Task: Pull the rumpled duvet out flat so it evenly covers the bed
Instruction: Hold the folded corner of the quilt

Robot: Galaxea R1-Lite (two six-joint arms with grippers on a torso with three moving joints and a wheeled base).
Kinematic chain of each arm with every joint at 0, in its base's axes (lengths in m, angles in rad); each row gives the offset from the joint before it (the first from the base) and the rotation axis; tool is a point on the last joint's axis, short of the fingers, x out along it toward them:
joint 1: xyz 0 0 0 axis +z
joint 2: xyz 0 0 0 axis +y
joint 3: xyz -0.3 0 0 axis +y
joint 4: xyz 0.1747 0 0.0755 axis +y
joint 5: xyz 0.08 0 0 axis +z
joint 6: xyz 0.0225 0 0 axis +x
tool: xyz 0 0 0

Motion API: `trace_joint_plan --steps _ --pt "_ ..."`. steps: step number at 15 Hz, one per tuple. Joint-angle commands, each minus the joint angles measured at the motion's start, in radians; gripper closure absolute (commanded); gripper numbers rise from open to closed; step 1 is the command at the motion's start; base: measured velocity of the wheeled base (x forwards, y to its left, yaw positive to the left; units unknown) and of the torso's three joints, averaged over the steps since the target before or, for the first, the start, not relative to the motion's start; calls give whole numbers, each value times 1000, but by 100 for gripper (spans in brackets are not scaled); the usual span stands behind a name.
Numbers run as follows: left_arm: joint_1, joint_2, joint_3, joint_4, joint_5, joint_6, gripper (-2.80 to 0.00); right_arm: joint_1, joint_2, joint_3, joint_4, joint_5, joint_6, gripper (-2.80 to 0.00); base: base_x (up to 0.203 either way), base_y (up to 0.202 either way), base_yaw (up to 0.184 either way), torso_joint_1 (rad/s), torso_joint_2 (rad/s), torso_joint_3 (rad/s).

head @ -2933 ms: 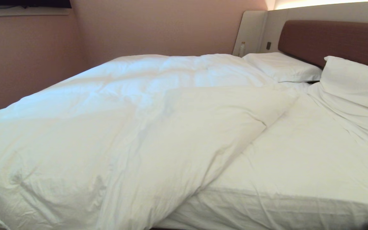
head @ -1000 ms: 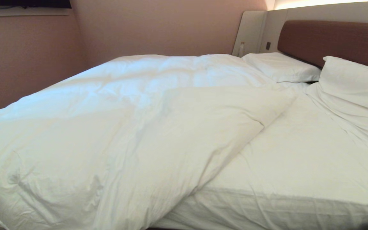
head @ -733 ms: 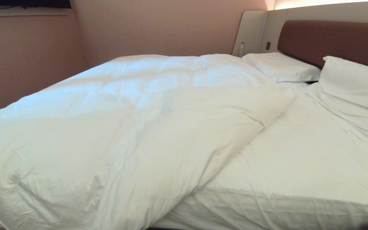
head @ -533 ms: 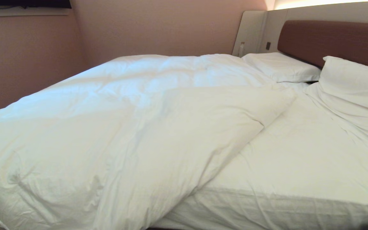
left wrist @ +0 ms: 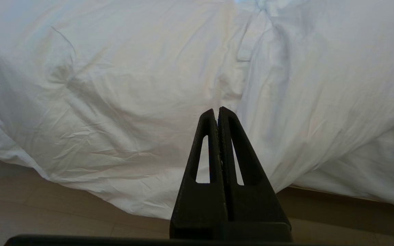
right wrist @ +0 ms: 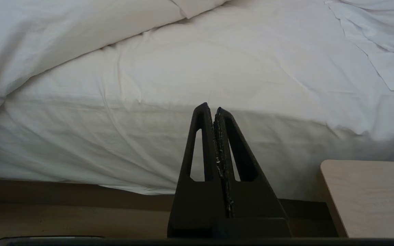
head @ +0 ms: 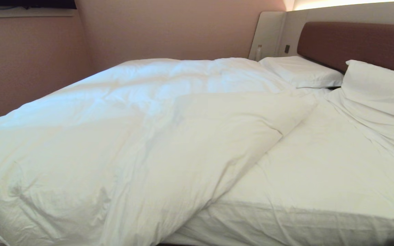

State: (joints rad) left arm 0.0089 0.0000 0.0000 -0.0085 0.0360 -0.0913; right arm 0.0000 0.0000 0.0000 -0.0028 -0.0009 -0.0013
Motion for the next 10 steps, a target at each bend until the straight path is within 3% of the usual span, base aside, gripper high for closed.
trace_joint_plan --steps 1,10 --pt "0 0 0 -1 1 -1 0 0 0 0 0 -1 0 0 0 0 0 0 0 0" --pt "0 0 0 1 -5 8 0 0 0 0 0 1 1 0 0 0 0 0 0 0"
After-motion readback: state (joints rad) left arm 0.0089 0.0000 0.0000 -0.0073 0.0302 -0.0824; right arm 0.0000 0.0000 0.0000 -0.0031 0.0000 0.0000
